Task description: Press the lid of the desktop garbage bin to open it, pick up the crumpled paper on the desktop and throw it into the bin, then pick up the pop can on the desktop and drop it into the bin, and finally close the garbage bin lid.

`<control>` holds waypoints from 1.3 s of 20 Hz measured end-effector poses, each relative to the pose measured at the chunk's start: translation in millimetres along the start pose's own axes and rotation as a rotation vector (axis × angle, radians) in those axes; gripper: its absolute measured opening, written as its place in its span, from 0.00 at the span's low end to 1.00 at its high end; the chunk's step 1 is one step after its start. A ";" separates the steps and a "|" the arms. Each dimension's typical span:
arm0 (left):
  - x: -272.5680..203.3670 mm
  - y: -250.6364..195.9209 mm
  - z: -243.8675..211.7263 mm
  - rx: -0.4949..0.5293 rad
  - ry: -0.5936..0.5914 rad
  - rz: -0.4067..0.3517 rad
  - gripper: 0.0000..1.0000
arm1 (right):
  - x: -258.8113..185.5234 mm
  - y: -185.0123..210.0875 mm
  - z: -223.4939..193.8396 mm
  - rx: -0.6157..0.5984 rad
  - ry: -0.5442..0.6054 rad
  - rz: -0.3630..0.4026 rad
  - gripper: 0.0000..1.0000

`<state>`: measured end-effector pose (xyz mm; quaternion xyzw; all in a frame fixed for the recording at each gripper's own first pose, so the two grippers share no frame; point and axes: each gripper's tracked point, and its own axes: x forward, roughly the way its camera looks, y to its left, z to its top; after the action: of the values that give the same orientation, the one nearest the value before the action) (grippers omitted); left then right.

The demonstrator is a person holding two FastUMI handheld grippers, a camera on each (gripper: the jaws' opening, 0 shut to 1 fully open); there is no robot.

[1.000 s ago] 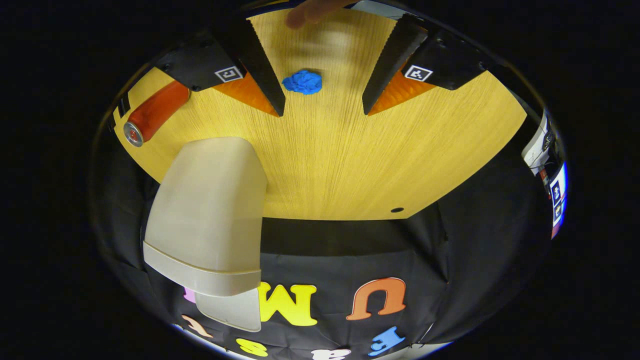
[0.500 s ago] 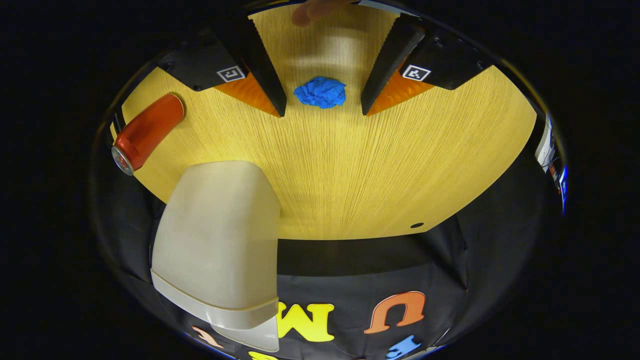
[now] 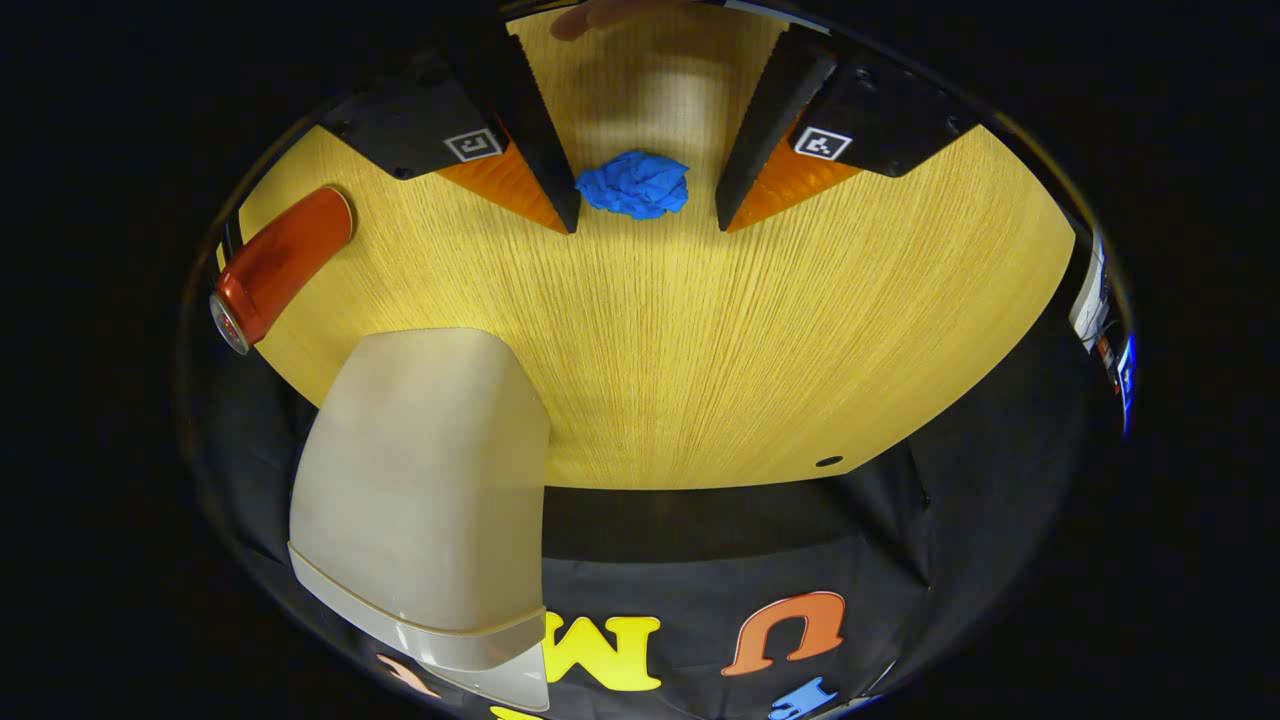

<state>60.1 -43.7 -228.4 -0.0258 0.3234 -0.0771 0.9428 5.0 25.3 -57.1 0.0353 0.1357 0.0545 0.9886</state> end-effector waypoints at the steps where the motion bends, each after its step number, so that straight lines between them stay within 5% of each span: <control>1: -0.8 1.0 -1.0 0.004 0.008 -0.004 0.87 | 1.3 2.4 -3.7 0.004 0.018 -0.001 0.96; 12: -0.7 7.5 -1.0 0.000 0.033 -0.026 0.71 | 14.5 30.3 -42.6 -0.023 0.175 0.053 0.95; 14: 0.5 12.1 -0.8 -0.010 0.035 -0.028 0.53 | 16.5 26.6 -45.7 -0.023 0.192 0.031 0.95; 26: -1.2 13.2 1.8 0.019 0.019 -0.042 0.46 | 45.4 4.2 -82.8 -0.004 0.347 -0.066 0.95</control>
<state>61.9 -30.4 -227.6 -0.0231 0.3312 -0.1002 0.9379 25.5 39.3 -148.3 0.0190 0.3052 0.0277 0.9517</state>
